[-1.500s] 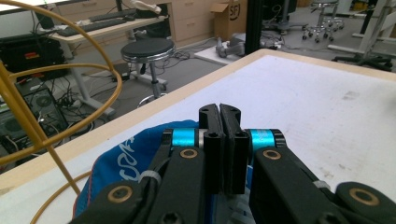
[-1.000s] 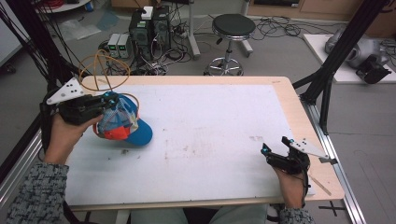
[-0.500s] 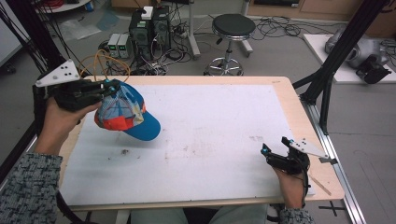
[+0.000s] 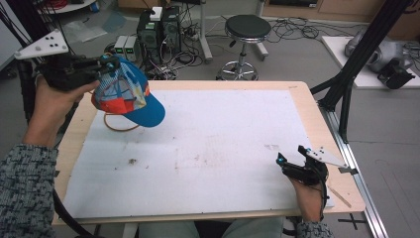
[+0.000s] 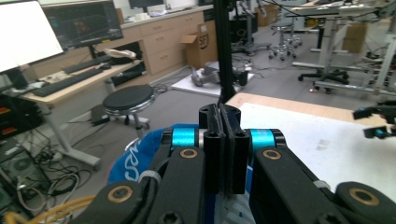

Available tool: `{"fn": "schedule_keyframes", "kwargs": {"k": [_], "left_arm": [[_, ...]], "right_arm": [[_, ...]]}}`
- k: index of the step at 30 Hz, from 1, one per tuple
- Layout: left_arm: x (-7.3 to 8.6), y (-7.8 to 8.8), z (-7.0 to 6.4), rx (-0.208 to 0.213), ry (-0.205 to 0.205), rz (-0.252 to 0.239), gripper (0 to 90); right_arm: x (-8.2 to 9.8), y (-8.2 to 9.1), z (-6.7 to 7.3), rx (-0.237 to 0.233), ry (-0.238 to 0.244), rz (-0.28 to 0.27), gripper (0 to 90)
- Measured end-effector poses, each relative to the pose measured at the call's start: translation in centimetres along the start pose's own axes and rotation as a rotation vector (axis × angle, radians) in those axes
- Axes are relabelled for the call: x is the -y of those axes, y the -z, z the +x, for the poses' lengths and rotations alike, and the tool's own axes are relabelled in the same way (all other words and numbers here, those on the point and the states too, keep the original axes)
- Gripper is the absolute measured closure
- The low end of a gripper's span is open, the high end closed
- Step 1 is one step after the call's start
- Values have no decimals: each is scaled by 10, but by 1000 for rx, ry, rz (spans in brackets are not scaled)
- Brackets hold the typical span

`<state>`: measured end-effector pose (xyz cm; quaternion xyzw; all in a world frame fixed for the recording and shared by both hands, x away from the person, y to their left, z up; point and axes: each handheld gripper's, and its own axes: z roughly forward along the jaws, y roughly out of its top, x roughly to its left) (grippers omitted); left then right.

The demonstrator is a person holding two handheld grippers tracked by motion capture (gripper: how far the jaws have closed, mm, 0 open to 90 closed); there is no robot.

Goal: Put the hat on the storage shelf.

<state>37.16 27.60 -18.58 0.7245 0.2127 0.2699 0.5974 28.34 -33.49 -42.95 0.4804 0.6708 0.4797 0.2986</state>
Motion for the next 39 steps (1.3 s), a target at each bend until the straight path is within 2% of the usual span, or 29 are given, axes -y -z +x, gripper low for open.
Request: {"fn": "schedule_keyframes", "kwargs": {"k": [3,5,7,9,13,19,21,27,30,36,39], "left_arm": [[-5,1,6,-10,-1,1,878],[-12,4,16,-20,6,-13,879],[-13,5,18,-26,5,-14,878],[-17,7,28,-42,10,-23,879],[-20,8,35,-53,10,-35,879],[-24,4,47,-66,1,-45,878],[-24,1,53,-65,17,-54,878],[-25,-5,68,-71,31,-55,879],[-29,-5,71,-65,34,-69,879],[-36,-7,73,-61,22,-63,878],[-37,-7,74,-55,33,-65,878]], "right_arm": [[0,0,0,0,1,2,137],[0,0,-1,2,7,-2,137],[0,1,-1,0,2,1,137],[0,1,0,2,-3,1,137],[1,3,0,4,1,1,137],[3,8,-2,23,1,9,137],[4,11,-4,27,-7,8,138],[9,20,-7,38,-7,16,138],[9,22,-7,40,-8,20,138],[11,26,-9,51,-17,21,138],[11,26,-9,51,-16,21,138]]}}
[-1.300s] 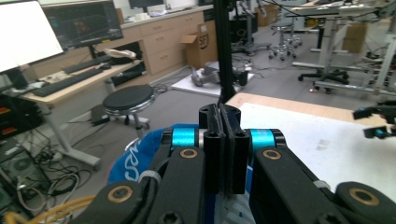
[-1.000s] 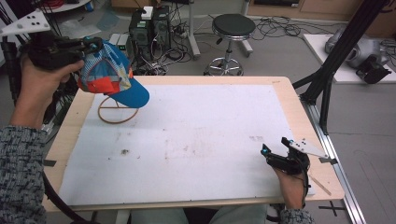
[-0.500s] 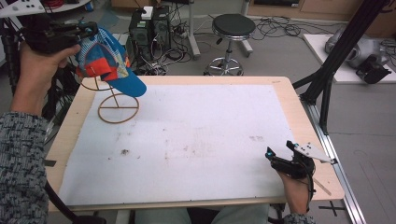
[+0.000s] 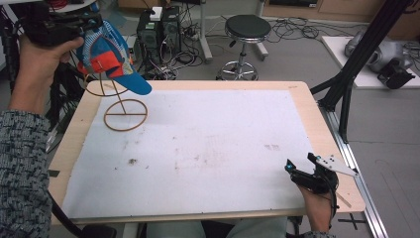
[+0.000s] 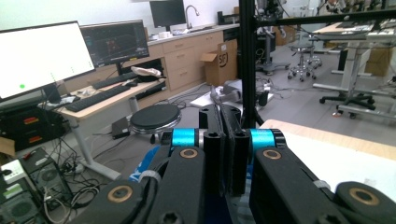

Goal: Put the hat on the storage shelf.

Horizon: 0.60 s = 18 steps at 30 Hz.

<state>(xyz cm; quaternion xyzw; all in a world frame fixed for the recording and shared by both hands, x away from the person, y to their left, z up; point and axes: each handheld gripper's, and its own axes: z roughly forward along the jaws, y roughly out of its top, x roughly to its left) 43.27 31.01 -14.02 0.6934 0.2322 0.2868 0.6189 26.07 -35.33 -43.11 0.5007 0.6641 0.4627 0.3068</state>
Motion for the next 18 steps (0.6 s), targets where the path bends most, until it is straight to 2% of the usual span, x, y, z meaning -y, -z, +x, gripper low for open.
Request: {"fn": "schedule_keyframes", "kwargs": {"k": [5,11,15,18], "left_arm": [[-2,-5,-3,19,6,0,879],[-8,-18,-16,60,1,0,879],[-12,-27,-22,85,-26,13,878],[-11,-33,-21,78,-42,37,878]], "right_arm": [[-1,-3,2,-7,12,7,138],[-1,-5,4,-13,32,15,138],[-1,-5,5,-18,30,20,138],[-1,-5,4,-24,31,23,138]]}}
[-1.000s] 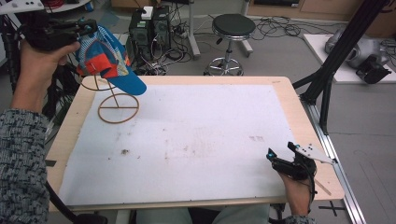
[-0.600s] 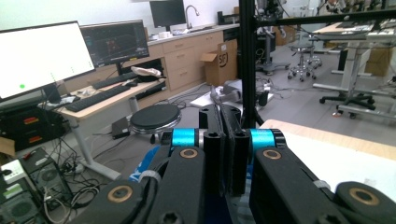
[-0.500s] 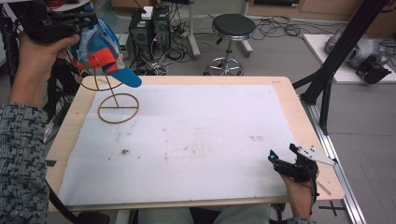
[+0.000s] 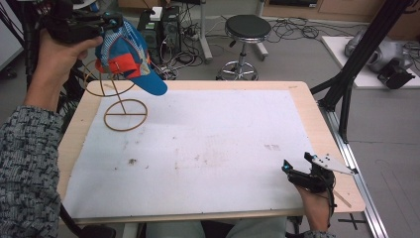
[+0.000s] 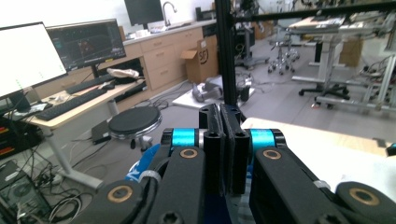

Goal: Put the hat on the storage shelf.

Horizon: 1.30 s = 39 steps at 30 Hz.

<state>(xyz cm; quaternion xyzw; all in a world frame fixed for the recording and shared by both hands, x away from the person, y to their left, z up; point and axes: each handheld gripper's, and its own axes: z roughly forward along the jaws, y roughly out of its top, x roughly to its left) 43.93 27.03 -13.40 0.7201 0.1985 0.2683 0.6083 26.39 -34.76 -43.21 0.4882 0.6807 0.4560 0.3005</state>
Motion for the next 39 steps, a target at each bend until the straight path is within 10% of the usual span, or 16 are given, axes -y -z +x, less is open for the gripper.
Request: {"fn": "schedule_keyframes", "kwargs": {"k": [18,39], "left_arm": [[49,33,43,-158,64,107,878],[111,53,54,-184,120,156,877]], "right_arm": [[0,-2,1,-5,3,6,138],[-1,-6,4,-11,16,22,138]]}}
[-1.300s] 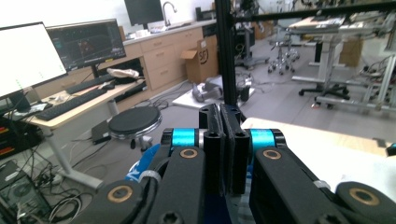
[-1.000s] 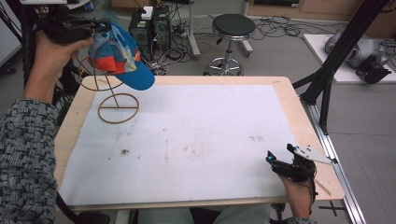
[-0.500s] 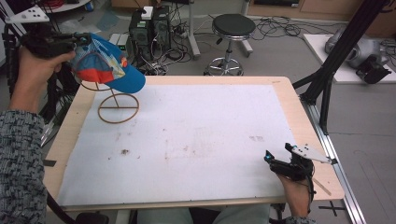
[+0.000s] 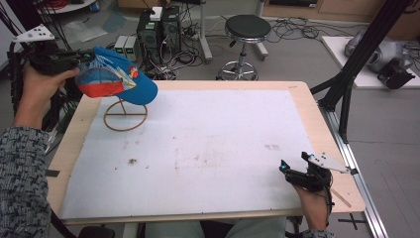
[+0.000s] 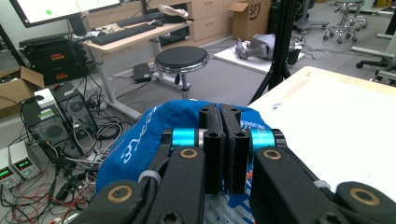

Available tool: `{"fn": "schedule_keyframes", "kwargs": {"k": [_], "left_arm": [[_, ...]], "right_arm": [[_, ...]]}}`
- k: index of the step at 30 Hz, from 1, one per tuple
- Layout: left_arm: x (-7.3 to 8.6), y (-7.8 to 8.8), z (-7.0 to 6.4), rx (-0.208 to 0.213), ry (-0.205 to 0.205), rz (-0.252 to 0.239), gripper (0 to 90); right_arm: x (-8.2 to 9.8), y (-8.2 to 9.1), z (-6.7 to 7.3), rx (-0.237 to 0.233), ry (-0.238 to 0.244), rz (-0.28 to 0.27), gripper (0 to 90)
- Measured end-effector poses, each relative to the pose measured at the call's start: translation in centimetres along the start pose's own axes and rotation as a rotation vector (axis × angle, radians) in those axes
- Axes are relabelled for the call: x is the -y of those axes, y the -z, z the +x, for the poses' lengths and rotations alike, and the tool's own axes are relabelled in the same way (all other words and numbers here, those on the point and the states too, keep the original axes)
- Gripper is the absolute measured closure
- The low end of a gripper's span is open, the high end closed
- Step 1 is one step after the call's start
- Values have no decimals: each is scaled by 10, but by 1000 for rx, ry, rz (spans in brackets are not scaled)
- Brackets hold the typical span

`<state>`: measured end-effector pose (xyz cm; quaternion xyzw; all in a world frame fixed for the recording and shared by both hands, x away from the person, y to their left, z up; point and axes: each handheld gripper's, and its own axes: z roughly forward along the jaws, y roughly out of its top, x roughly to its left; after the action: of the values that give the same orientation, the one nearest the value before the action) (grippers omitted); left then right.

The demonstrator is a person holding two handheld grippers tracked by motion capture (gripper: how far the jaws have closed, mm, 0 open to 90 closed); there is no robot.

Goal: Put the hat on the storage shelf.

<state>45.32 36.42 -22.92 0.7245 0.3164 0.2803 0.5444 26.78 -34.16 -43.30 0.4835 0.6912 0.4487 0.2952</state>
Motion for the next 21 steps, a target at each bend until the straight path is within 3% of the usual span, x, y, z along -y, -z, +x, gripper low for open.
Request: {"fn": "schedule_keyframes", "kwargs": {"k": [10,15,19,21], "left_arm": [[10,3,-4,19,0,-9,878],[13,3,-5,33,26,-31,878],[10,2,-11,34,-13,-18,878],[11,2,-11,39,-7,-17,877]], "right_arm": [[0,-2,1,1,12,10,138],[0,-3,2,-4,15,13,138],[0,-4,2,-2,23,17,138],[-1,-4,3,-3,23,18,138]]}}
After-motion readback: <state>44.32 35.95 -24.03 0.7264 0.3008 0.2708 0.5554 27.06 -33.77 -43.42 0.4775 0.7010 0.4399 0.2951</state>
